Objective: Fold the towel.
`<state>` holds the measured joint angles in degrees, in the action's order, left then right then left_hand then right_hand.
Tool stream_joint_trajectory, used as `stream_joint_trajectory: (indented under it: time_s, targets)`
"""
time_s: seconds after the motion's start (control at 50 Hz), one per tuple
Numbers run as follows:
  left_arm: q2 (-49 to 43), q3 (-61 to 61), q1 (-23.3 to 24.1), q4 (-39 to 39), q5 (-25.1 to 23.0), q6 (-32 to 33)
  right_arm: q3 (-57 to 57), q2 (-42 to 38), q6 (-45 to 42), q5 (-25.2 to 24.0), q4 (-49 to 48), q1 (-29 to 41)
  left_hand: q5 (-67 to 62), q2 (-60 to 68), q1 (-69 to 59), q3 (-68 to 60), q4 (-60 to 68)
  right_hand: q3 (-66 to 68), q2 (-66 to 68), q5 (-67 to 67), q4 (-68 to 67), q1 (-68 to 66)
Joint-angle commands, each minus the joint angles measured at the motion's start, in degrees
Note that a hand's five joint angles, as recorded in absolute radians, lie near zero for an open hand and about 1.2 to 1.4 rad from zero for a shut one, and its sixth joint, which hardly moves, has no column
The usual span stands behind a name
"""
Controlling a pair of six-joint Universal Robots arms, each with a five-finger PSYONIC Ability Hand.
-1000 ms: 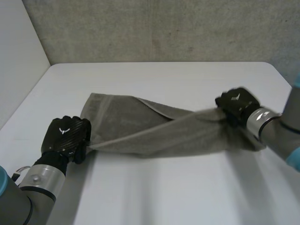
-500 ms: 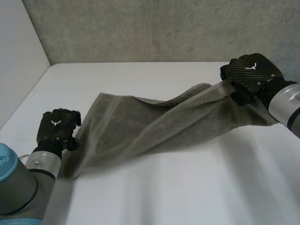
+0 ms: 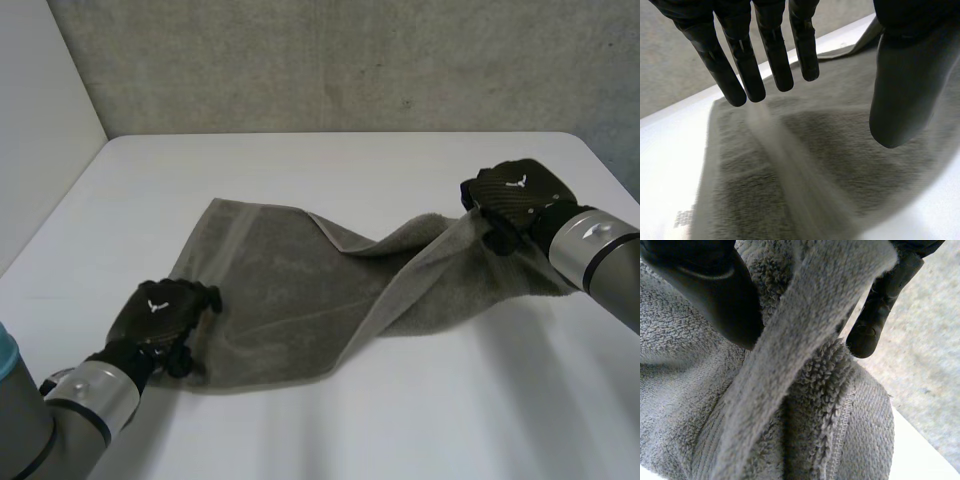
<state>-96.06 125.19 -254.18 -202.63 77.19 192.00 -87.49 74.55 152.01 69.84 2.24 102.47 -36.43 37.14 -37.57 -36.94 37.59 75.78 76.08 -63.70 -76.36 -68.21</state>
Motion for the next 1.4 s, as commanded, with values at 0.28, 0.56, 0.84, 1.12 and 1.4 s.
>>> stream_joint_trajectory:
  time_s: [0.28,0.56,0.84,1.12,1.4]
  targets:
    - [2.7,4.7,-4.2,1.8,-2.0,16.3,-0.8,-3.8,0.0,0.4,-2.6,-0.1,15.9,-6.6,7.0,6.4,-7.0,4.2,3.9,-6.3,-3.6,-11.8]
    - [3.2,6.4,-15.1,0.7,-4.2,17.6,-1.3,-5.2,0.0,0.4,-3.6,0.1,29.6,-20.4,20.8,20.2,-20.8,4.2,3.9,-6.3,-3.6,-11.8]
    - [0.7,5.9,-15.6,-5.0,-4.3,19.7,-2.0,-5.2,0.0,0.4,-4.2,0.5,29.1,-19.9,20.3,19.7,-20.3,4.2,3.9,-6.3,-3.6,-11.8]
    - [-4.0,5.3,-15.6,-5.1,-4.2,26.8,-2.5,-5.3,0.0,0.4,-4.7,0.8,29.5,-20.2,20.6,20.0,-20.6,4.2,3.9,-6.3,-3.6,-11.8]
    - [-4.6,3.4,-15.4,-5.6,-4.0,26.3,-2.7,-6.7,-0.1,0.4,-4.8,1.0,29.7,-20.4,20.8,20.2,-20.8,4.2,3.9,-6.3,-3.6,-11.8]
